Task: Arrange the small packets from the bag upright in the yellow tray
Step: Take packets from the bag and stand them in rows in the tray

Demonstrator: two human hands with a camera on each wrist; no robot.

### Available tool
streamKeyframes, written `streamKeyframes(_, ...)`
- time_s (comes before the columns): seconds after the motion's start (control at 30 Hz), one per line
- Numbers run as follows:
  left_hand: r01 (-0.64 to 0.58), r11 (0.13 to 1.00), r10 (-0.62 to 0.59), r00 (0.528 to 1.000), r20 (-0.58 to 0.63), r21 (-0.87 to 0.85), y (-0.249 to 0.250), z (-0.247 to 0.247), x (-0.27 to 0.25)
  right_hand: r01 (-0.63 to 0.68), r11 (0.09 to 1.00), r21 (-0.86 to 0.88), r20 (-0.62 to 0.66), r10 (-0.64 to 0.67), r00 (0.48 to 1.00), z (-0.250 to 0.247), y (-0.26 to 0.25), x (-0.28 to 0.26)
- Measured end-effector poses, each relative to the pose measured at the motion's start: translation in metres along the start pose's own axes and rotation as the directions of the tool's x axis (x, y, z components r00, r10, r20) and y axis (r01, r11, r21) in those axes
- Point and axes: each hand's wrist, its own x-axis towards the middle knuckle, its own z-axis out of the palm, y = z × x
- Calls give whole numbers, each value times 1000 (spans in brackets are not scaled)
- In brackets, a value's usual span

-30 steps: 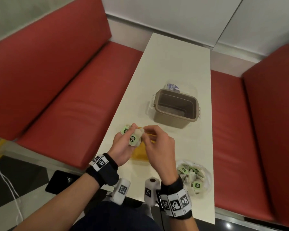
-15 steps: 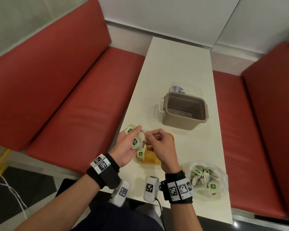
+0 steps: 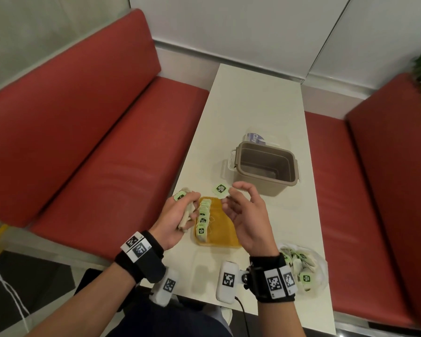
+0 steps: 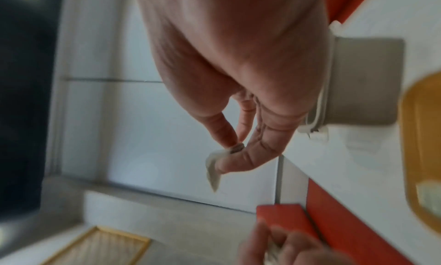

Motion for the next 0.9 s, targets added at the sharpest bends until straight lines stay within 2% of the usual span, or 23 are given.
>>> streamKeyframes(0.1, -76, 989, 61, 992, 113, 128, -1, 8, -3, -174, 977, 121, 77, 166, 983, -2, -2, 1)
streamKeyframes(0.23, -205, 955, 148, 956, 254, 216, -2, 14, -3, -307, 944, 118, 140, 290, 947, -8, 3, 2)
streamKeyframes(0.37, -294, 914, 213, 934, 286, 278, 0, 18, -4, -346, 926, 153, 129, 328, 936, -17, 4, 2)
streamKeyframes(0.43, -354, 873, 261, 921, 290, 336, 1, 22, -5, -369, 924, 102, 132, 355, 926, -21, 6, 3)
streamKeyframes(0.53, -353, 868, 286, 930, 231, 349, -2, 29, -3, -375, 927, -19, 150, 373, 916, -25, 7, 0)
streamKeyframes(0.6, -350, 875, 308, 935, 173, 333, -4, 32, -1, -295, 942, -159, 54, 306, 950, -29, 7, -1)
streamKeyframes(0.63, -355, 872, 322, 935, 150, 336, -5, 34, -1, -217, 942, -257, -19, 220, 975, -31, 6, -2)
streamKeyframes(0.7, -378, 856, 358, 926, 122, 354, -6, 35, -1, -87, 908, -410, -107, 47, 993, -34, 2, -3)
streamKeyframes(0.9, -488, 746, 497, 861, 110, 453, -16, 40, 0, -2, 811, -586, -60, -41, 997, -14, -13, -1)
